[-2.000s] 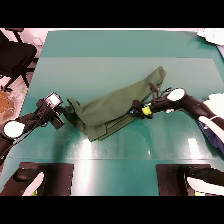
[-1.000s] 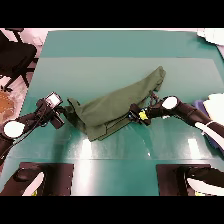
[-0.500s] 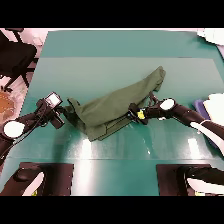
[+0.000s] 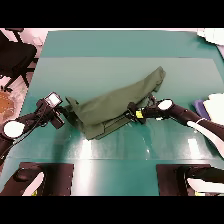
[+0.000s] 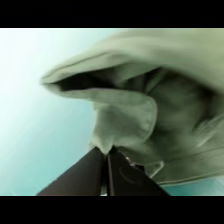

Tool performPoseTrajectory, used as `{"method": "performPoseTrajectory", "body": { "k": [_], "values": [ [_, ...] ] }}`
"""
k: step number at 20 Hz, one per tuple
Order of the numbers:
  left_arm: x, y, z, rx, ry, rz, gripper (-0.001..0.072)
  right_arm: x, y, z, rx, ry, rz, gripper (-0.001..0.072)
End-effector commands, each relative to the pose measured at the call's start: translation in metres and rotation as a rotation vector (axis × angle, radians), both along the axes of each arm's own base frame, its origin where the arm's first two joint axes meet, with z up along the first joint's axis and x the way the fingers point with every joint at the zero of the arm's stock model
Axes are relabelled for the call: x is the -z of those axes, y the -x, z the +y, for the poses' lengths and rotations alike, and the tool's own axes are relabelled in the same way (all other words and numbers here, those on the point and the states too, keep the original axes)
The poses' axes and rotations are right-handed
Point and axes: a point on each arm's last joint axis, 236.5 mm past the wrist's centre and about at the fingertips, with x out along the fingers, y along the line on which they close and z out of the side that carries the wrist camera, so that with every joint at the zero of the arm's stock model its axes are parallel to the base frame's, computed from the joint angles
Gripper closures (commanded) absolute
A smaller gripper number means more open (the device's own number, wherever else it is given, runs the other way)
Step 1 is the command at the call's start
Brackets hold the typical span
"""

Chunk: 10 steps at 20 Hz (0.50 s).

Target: Fold the shirts.

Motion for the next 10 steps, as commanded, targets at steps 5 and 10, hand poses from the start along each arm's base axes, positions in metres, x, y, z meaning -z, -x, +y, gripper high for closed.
{"method": "performPoseTrajectory", "body": {
  "k": [5,10],
  "values": [
    [-0.019,-0.007,-0.002,-0.008,0.025,-0.034,0.0687,-0.046,-0.011,0.001,-0.011,-0.024,-0.148,0.0694],
    [-0.143,-0.042,0.006,-0.041,0.018,-0.319,0.0687,-0.153,-0.047,-0.051,0.135,-0.102,-0.391,0.0694]
  ]
}}
